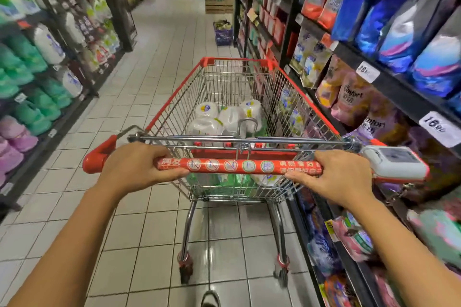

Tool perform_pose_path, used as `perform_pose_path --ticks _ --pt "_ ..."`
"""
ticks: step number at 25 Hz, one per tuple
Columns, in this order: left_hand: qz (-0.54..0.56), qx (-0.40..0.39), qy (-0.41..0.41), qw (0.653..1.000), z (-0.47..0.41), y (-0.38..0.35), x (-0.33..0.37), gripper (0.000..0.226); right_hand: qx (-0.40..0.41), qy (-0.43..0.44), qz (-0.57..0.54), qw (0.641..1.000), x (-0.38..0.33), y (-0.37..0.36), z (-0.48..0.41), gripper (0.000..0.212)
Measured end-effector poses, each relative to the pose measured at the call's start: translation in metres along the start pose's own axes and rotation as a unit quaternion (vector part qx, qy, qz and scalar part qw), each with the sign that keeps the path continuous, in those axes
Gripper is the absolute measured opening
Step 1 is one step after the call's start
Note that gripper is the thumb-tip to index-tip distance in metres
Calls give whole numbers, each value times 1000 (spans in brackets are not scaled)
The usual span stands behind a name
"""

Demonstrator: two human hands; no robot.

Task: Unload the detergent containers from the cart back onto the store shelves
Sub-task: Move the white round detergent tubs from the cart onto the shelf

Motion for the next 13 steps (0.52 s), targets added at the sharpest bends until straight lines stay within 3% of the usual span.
perform_pose_path --ticks 4,13 --pt "-19 -12 -12 1000 -52 -30 -16 63 15 3 -6 1000 12 -43 -52 74" --pt "-12 2 -15 1000 -192 -106 -79 67 62 4 -11 998 28 -144 -188 70"
Point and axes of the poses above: each hand's wrist, its own z-axis away from the middle knuckle, its own y-axis out of the back of the hand, x = y × z, the point moved 10 cm from there along -z, towards the middle knuckle, and after that the axes turned 10 degrees about x, right-handed, at the moved point
